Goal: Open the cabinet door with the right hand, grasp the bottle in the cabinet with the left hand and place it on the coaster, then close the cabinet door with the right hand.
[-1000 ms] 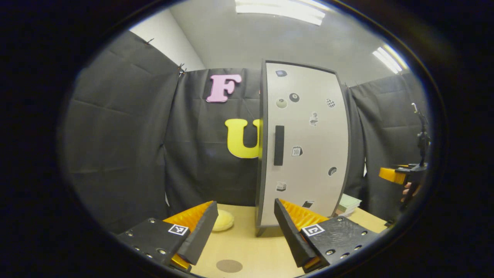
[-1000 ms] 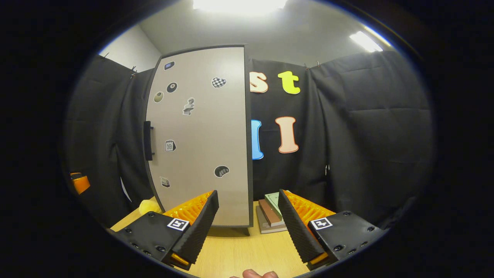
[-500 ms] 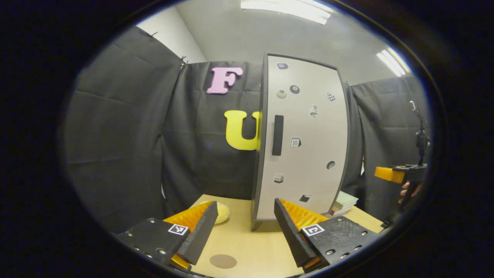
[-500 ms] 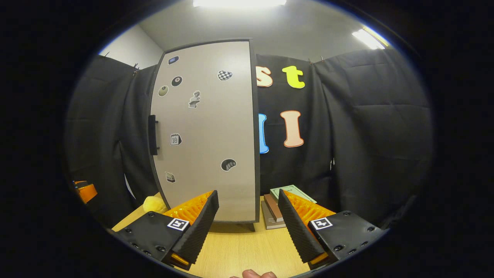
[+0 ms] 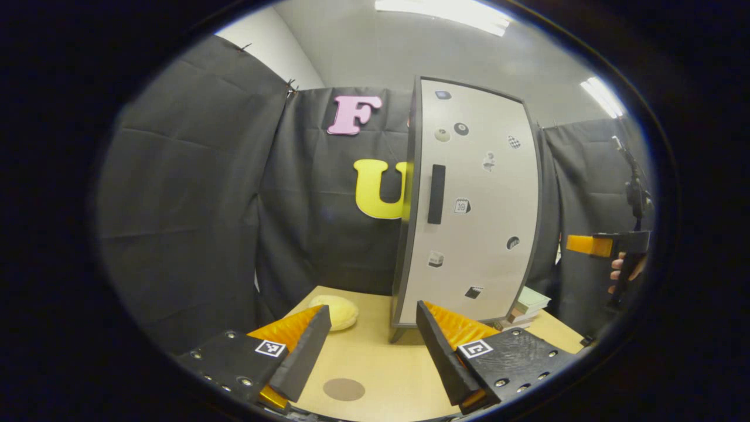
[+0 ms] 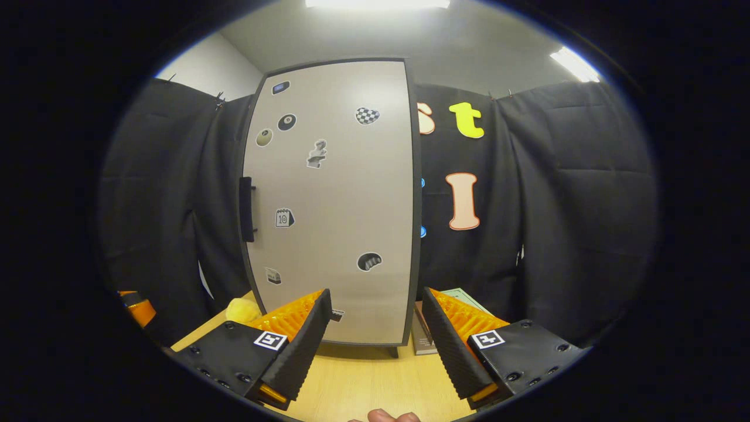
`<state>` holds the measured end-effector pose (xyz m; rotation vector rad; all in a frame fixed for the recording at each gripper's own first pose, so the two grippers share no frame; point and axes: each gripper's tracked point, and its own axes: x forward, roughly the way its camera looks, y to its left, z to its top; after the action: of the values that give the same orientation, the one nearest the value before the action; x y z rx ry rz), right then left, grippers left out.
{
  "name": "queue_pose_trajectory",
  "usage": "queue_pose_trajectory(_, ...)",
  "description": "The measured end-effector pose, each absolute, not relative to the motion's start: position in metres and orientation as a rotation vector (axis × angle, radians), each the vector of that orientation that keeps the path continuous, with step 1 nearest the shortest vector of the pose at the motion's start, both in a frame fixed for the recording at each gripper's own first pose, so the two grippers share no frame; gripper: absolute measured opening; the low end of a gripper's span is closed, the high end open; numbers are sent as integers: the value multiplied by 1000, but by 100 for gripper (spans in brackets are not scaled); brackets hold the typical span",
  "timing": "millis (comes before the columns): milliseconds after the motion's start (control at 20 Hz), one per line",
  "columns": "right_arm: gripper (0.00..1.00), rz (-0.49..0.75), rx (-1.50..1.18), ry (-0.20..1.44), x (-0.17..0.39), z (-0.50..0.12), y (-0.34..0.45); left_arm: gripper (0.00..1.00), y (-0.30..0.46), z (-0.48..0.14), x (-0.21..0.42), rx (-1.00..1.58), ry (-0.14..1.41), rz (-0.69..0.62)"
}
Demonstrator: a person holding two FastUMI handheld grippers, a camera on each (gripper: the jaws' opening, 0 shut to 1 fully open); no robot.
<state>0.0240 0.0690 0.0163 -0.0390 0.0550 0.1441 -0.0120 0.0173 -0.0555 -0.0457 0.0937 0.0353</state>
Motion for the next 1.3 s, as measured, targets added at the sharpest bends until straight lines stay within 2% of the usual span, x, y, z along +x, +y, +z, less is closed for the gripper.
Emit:
queue_pose_trajectory(250,98,234,-46,48,46,31,118,90,38,-68,-27,-52,110,89)
queue_pose_trajectory(300,94,251,-42,44,51,37,129,87,43,-70,-29,-48,112,100)
queue_pose_trajectory(350,98,264,-42,38,57,42,140,90,48,-72,-32,-45,118,111)
queue_pose_trajectory(400,98,272,-46,31,63,49,150,87,52,-76,-35,-44,124,120)
queue_pose_trajectory(550,98,309,-34,15,80,68,183,90,63,-87,-42,-67,143,146)
queue_pose_trajectory(600,94,325,-30,7,85,75,194,87,66,-89,-42,-84,147,153)
queue_pose_trajectory(650,94,334,-29,-3,90,83,205,87,68,-92,-42,-99,152,162)
queue_pose_trajectory(700,98,339,-33,-12,95,90,214,90,72,-96,-41,-112,158,174)
queue_pose_trajectory(800,98,346,-31,-12,104,99,233,90,78,-99,-40,-133,160,194)
queue_pose_trajectory(850,93,362,-19,-3,107,101,246,87,80,-97,-41,-136,154,200)
queue_pose_trajectory(900,98,370,-3,-3,112,105,257,87,83,-97,-42,-134,148,206)
queue_pose_trajectory(1000,98,368,18,11,122,106,272,87,90,-98,-42,-128,149,220)
queue_pose_trajectory(1050,98,371,27,28,127,106,281,91,93,-100,-43,-127,154,228)
queue_pose_trajectory(1150,98,380,46,40,134,108,296,87,100,-102,-47,-126,159,246)
queue_pose_trajectory(1300,98,379,35,21,146,113,314,91,113,-109,-52,-132,174,281)
